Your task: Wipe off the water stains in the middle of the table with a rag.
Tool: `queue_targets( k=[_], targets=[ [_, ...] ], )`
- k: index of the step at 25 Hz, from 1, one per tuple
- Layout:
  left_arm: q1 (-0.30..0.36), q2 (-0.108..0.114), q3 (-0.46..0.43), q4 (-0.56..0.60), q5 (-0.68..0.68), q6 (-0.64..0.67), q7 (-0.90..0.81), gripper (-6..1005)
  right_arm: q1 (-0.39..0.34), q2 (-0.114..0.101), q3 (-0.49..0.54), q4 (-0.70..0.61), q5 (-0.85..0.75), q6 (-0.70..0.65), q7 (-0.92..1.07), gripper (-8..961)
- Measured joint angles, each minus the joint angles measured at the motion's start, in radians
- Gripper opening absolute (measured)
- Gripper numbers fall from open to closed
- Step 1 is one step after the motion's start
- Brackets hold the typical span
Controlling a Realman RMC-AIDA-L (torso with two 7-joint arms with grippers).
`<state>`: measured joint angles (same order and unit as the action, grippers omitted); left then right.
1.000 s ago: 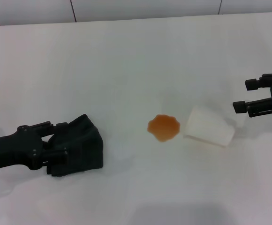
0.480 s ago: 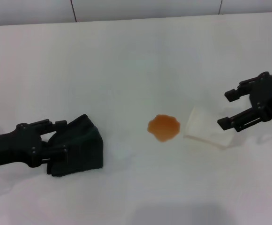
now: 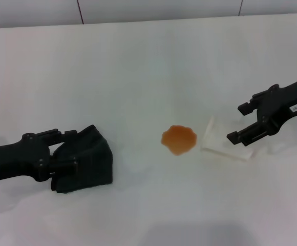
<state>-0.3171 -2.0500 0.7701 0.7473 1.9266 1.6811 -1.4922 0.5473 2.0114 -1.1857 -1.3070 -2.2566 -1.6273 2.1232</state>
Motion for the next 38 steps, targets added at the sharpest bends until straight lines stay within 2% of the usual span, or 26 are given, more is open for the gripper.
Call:
queue_targets(
  k=[9,21,38],
  targets=[
    [0.0,-0.001,0.001,0.001,0.0,0.005,-0.001,827,-0.005,0.001,-0.079,0.023,-0.03,0.068,0.009,869],
    [0.0,-0.001,0.001,0.0,0.0,0.008,-0.002,823,-0.011,0.002,-0.132,0.037,-0.085,0.12,0.021,869],
    [0.0,-0.001,0.0,0.0,0.0,0.001,-0.002,818,-0.006,0.003,-0.16,0.073,-0.106,0.162,0.021,870]
  ],
)
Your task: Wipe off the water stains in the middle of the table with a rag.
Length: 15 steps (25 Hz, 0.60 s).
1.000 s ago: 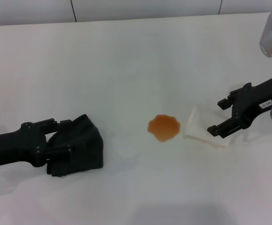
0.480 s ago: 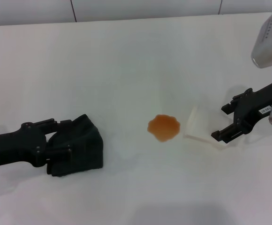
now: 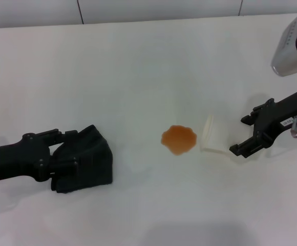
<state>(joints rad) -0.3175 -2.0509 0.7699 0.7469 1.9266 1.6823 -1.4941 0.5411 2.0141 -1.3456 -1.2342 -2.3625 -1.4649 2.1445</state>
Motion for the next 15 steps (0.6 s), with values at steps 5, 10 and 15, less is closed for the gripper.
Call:
queue_targets(
  k=[5,10,15],
  targets=[
    [0.0,0.0,-0.001,0.0,0.0,-0.001,0.0,817,0.002,0.0,-0.029,0.004,0.0,0.02,-0.001,869],
    [0.0,0.0,-0.001,0.0,0.0,-0.001,0.0,816,0.003,0.0,-0.056,0.004,0.0,0.042,-0.002,869],
    [0.0,0.0,-0.001,0.0,0.0,-0.001,0.0,814,0.003,-0.001,-0.069,0.004,0.0,0.051,-0.003,869]
  ],
)
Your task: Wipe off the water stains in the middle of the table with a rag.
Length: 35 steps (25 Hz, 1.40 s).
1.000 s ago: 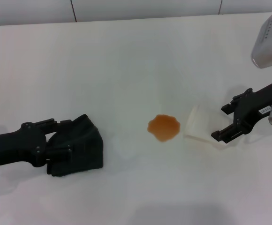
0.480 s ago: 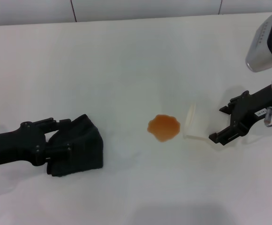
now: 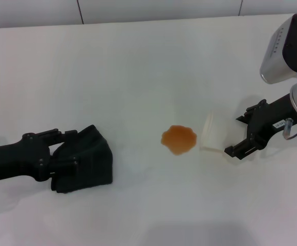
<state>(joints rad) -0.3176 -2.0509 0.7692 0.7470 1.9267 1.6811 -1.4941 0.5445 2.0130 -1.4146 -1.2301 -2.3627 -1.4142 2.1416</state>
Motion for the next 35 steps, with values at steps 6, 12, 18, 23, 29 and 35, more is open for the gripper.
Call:
queue_targets(
  k=[6,12,18,23,29,35],
  targets=[
    [0.0,0.0,0.0,0.0,0.0,0.0,0.0,812,0.0,0.0,-0.01,0.0,-0.021,0.005,0.0,870],
    [0.0,0.0,-0.001,0.0,0.0,0.002,-0.001,811,0.001,0.001,-0.053,0.007,-0.048,0.025,0.003,869],
    [0.001,0.0,-0.002,0.0,0.0,0.004,-0.003,809,0.001,0.001,-0.052,0.008,-0.048,0.027,0.007,870],
    [0.002,0.0,-0.001,0.0,0.0,0.004,-0.003,807,0.002,0.001,-0.048,0.008,-0.045,0.028,0.015,858],
    [0.001,0.0,0.002,0.0,0.0,0.005,-0.003,806,0.003,0.001,-0.044,0.008,-0.041,0.023,0.028,784],
    [0.0,0.0,0.002,0.0,0.0,0.007,-0.003,804,0.003,0.001,-0.045,0.003,-0.04,0.015,0.03,703]
  ],
)
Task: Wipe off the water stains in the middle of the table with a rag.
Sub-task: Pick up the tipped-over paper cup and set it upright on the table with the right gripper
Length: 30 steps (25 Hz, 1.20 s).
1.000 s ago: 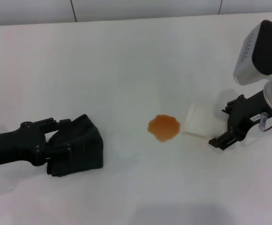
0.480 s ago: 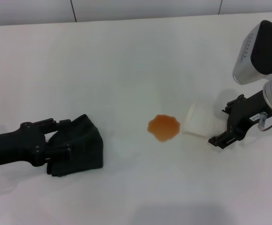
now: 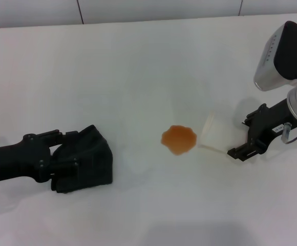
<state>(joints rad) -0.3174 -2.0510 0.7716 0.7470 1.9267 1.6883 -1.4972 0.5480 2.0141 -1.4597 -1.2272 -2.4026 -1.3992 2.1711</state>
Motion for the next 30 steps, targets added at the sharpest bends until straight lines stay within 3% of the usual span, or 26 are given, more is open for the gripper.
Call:
queue_targets(
  k=[8,16,24,30],
  targets=[
    [0.001,0.0,0.0,0.0,0.0,0.001,-0.009,802,-0.001,0.0,0.033,-0.054,0.029,-0.04,0.001,689],
    [0.002,0.0,0.0,0.0,0.0,0.002,-0.01,799,-0.058,-0.002,0.16,-0.17,0.218,-0.041,-0.098,689],
    [0.0,-0.002,0.0,0.002,-0.001,0.002,-0.011,797,-0.194,0.0,0.152,0.03,0.587,0.087,-0.585,688],
    [-0.002,-0.002,0.0,0.003,-0.001,0.0,-0.011,795,-0.224,-0.002,0.16,0.244,0.919,0.086,-0.955,688]
  ],
)
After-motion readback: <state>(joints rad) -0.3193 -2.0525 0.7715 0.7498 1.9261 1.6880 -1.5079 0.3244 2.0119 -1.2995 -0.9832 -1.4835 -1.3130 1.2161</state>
